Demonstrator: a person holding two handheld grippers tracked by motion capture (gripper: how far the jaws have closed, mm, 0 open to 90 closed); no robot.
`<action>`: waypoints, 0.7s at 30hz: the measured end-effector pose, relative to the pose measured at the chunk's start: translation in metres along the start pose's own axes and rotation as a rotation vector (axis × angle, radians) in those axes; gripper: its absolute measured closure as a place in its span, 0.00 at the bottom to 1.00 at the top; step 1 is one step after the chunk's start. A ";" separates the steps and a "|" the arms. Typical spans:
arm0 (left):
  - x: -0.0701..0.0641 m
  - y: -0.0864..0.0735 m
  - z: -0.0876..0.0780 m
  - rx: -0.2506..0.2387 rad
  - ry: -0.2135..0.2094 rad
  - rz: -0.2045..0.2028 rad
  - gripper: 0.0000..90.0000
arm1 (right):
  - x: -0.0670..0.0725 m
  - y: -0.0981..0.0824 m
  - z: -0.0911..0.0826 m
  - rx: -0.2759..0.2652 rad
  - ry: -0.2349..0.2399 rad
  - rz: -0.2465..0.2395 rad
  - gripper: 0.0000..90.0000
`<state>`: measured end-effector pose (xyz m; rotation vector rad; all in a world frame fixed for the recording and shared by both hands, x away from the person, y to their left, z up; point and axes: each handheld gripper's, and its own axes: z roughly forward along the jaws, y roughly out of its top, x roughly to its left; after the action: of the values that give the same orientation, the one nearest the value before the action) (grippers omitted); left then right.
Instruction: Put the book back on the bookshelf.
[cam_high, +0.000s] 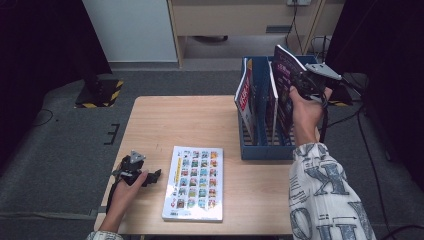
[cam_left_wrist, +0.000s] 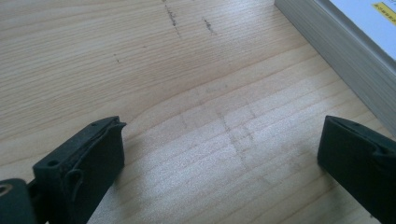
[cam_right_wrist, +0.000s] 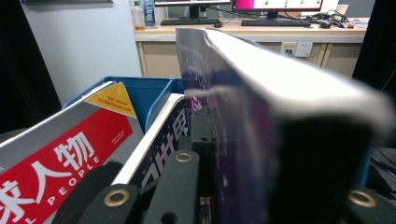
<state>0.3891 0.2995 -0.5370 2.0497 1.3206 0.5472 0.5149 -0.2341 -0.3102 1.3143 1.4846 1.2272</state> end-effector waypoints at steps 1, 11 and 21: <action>0.000 0.000 0.000 0.000 0.000 0.000 0.00 | 0.000 0.000 0.000 0.000 0.000 0.000 0.93; 0.000 0.000 0.000 0.003 -0.002 0.004 0.00 | 0.000 -0.010 0.004 -0.028 -0.011 0.020 0.93; 0.000 0.000 0.000 0.003 -0.003 0.004 0.00 | 0.005 -0.026 0.007 -0.043 -0.016 0.016 0.93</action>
<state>0.3894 0.2992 -0.5369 2.0557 1.3166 0.5434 0.5150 -0.2285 -0.3366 1.3064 1.4313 1.2495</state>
